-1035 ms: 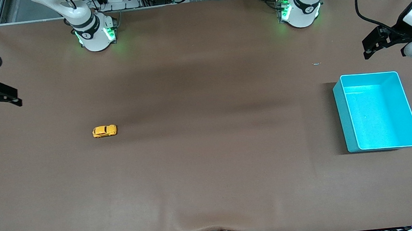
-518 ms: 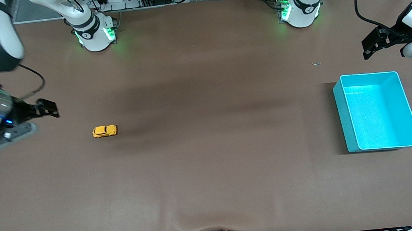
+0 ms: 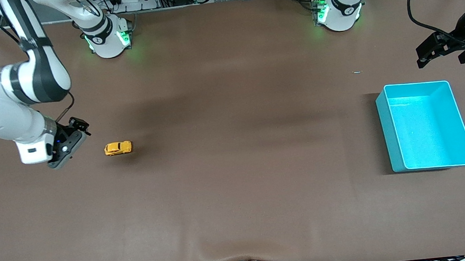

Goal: Wind and store yellow beetle car
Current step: 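Move the right gripper over the yellow beetle car, then lower the right gripper and grasp the yellow car, then drag the car backward along the table with the right gripper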

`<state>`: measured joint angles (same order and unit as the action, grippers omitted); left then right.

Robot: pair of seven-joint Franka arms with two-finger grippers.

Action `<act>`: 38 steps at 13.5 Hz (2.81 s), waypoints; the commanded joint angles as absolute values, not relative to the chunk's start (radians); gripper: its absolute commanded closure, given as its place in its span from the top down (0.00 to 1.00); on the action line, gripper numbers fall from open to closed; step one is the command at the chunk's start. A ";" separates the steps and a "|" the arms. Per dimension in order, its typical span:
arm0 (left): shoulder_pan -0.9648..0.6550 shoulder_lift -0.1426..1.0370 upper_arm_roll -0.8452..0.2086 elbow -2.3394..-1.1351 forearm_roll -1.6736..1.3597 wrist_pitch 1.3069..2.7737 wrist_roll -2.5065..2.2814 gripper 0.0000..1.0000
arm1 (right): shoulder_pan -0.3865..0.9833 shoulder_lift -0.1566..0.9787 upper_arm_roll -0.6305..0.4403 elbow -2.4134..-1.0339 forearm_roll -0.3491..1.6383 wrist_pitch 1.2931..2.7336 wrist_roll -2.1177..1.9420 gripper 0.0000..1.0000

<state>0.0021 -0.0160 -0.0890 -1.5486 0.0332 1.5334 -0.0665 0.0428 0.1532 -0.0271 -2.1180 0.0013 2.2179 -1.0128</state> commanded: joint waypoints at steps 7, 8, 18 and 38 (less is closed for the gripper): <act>0.012 -0.020 -0.095 -1.552 0.015 1.534 -0.067 1.00 | 0.095 0.351 -0.021 -2.138 0.000 2.404 -1.416 0.94; 0.012 -0.020 -0.095 -1.552 0.015 1.534 -0.067 1.00 | 0.097 0.356 -0.020 -2.149 0.000 2.417 -1.416 0.94; 0.009 -0.012 -0.097 -1.552 0.015 1.536 -0.067 1.00 | 0.143 0.356 -0.021 -2.237 -0.002 2.514 -1.460 0.75; 0.011 -0.003 -0.100 -1.552 0.015 1.539 -0.067 1.00 | 0.091 0.408 -0.023 -2.235 -0.006 2.522 -1.474 0.20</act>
